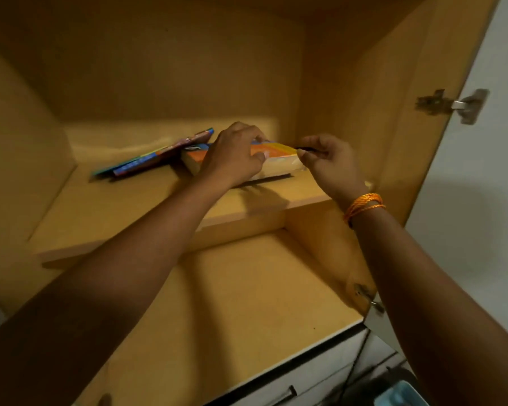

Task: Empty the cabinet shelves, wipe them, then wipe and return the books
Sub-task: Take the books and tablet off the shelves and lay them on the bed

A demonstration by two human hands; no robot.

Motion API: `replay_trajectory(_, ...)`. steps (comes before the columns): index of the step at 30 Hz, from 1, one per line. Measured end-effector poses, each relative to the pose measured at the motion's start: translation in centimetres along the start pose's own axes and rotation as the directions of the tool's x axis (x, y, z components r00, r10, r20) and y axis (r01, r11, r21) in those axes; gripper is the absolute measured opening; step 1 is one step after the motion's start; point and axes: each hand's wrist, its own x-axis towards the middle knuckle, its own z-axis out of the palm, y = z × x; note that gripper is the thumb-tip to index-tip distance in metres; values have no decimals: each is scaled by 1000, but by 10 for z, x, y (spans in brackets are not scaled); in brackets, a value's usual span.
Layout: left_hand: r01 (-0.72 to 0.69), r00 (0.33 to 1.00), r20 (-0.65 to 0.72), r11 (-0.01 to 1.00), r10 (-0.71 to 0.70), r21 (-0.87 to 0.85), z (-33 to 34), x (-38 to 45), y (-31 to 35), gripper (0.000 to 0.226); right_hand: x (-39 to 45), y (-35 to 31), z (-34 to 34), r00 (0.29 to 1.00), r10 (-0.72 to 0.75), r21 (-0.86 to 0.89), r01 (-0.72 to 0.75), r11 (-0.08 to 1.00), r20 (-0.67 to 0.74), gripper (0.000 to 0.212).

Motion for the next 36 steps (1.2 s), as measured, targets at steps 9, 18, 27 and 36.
replay_trajectory(9, 198, 980, -42, 974, -195, 114, -16, 25, -92, 42, 65, -5, 96, 987, -34, 51, 26, 998, 157, 19)
replay_trajectory(18, 466, 880, -85, 809, -468, 358, -22, 45, -160, 69, 108, -13, 155, 917, -154, -60, 189, 980, 369, 29)
replay_trajectory(27, 465, 822, 140, 792, -552, 395, -20, 71, -207, 91, 142, -15, 204, 869, -2, -99, 58, 993, 494, 90)
replay_trajectory(36, 448, 844, 122, 811, -523, 378, -14, 62, -225, 77, 140, -3, 213, 868, -31, -103, 95, 990, 496, 91)
